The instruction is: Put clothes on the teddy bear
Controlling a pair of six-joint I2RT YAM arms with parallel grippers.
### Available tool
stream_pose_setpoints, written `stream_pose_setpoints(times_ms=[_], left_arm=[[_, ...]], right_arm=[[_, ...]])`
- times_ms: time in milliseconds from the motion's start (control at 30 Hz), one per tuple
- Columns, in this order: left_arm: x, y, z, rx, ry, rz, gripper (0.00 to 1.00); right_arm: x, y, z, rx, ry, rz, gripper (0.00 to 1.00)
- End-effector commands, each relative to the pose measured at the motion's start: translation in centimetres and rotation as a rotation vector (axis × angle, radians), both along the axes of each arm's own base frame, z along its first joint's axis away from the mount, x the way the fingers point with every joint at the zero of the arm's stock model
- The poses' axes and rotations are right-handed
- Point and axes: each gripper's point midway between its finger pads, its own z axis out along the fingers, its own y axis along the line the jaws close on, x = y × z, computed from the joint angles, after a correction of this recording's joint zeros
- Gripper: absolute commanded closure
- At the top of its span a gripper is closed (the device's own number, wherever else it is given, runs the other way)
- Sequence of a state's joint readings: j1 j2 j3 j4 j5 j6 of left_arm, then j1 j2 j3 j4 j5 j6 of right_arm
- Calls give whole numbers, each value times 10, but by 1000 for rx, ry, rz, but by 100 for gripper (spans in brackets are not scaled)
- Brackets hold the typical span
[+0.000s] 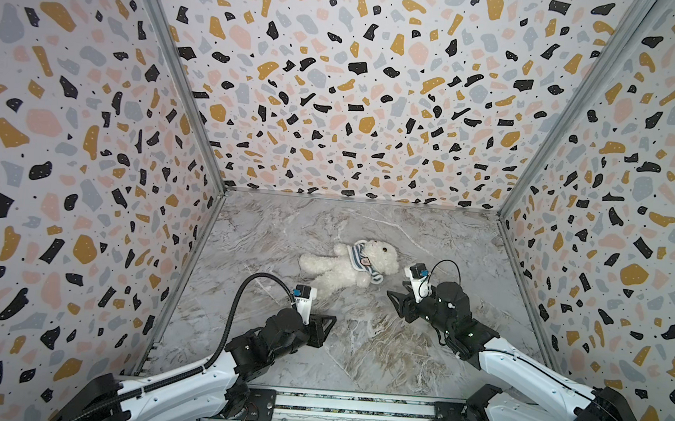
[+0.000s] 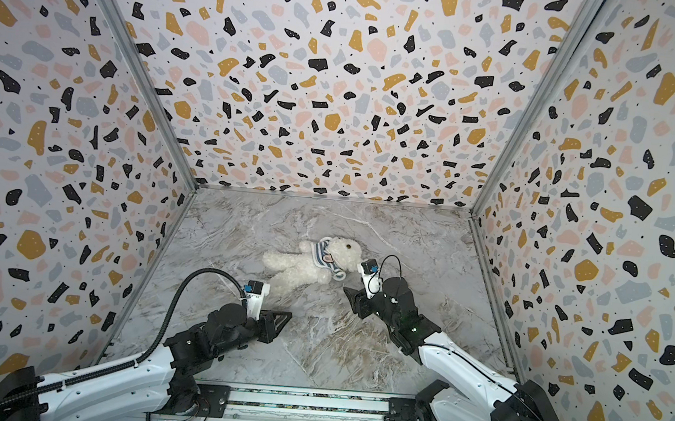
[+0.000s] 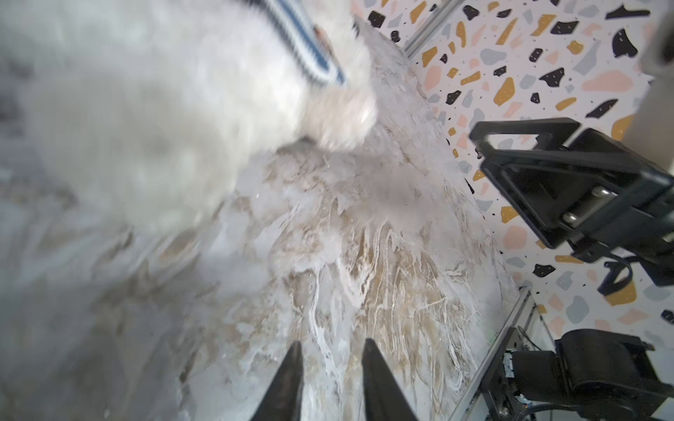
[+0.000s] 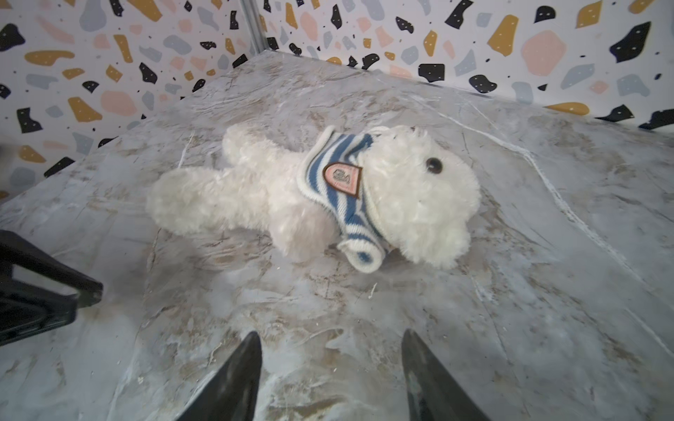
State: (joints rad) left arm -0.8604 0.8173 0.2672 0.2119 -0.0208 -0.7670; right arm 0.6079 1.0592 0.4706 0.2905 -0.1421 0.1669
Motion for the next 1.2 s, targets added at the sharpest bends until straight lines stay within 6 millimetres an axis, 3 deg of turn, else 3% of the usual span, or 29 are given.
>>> stream_pose_setpoints(times_ms=[0, 100, 333, 500, 700, 867, 1167], left_arm=[[13, -9, 25, 83, -108, -30, 53], [26, -26, 35, 165, -142, -82, 45], [58, -64, 21, 315, -140, -136, 43], [92, -60, -7, 512, -94, -17, 41], [103, -83, -29, 576, -70, -44, 37], [118, -78, -46, 655, -52, 44, 37], [132, -87, -51, 668, -60, 74, 59]], right_arm=[[3, -4, -4, 25, 67, -35, 38], [3, -9, -6, 37, 74, -54, 37], [4, -28, -8, 82, 78, -112, 37], [1, -38, -12, 90, 88, -135, 36], [-1, -43, -15, 88, 86, -143, 36], [-2, -45, -17, 86, 83, -141, 36], [-5, -46, -20, 79, 80, -134, 38]])
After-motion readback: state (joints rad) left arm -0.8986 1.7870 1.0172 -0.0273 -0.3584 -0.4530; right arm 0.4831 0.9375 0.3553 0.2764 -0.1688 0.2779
